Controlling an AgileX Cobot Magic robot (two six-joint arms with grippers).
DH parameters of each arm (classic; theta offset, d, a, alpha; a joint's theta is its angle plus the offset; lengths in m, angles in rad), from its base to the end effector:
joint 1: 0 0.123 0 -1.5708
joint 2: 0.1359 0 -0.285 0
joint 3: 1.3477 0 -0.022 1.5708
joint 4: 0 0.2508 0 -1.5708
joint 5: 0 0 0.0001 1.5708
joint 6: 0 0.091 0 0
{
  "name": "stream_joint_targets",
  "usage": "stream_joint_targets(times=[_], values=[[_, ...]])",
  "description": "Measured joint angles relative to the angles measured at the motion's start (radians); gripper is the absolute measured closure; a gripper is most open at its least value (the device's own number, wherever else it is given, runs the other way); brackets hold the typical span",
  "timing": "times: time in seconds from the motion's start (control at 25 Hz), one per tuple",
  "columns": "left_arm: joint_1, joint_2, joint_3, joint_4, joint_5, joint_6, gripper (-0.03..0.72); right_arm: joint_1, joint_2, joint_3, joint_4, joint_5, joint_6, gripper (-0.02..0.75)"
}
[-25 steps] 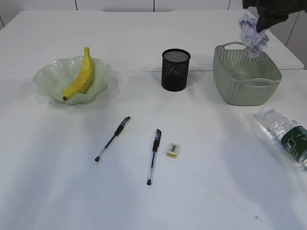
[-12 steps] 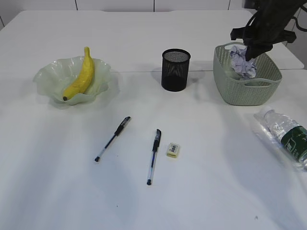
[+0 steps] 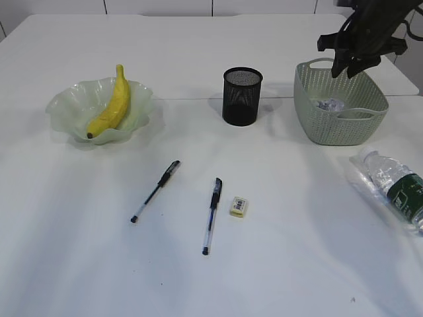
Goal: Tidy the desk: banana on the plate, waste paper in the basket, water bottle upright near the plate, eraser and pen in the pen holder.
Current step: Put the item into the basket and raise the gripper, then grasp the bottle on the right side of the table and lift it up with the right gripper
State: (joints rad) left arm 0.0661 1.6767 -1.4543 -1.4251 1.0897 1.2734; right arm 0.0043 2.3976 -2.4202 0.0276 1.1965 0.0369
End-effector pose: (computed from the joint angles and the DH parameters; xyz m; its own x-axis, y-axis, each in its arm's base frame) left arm 0.3643 -0.0559 0.3704 -0.3870 -0.0210 -0.9218 0.7759 0.5327 -0.3379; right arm 0.5230 0.0046 0.2546 -0.8848 0.0432 -0.4639 0.0253 0.9987 0.0446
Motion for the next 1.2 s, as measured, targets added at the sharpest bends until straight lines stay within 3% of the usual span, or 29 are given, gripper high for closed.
stream_joint_targets(times=[0.12, 0.24, 0.36, 0.6, 0.88, 1.2], values=[[0.0, 0.0, 0.0, 0.002, 0.008, 0.0, 0.437, 0.0, 0.0, 0.0, 0.0, -0.009, 0.0, 0.402], [0.0, 0.0, 0.0, 0.008, 0.021, 0.0, 0.437, 0.0, 0.0, 0.0, 0.004, 0.015, 0.0, 0.378], [0.0, -0.001, -0.002, 0.055, 0.018, 0.0, 0.437, 0.0, 0.0, 0.0, 0.01, 0.043, 0.0, 0.372], [0.0, -0.038, -0.002, 0.252, -0.031, 0.0, 0.437, 0.0, -0.036, -0.002, 0.059, 0.051, 0.0, 0.37], [0.0, -0.087, -0.007, 0.322, -0.036, -0.011, 0.437, 0.0, -0.153, -0.015, 0.018, 0.053, 0.0, 0.37], [0.0, -0.14, -0.007, 0.543, -0.086, -0.191, 0.437, 0.0, -0.354, 0.194, 0.011, 0.054, 0.0, 0.37]])
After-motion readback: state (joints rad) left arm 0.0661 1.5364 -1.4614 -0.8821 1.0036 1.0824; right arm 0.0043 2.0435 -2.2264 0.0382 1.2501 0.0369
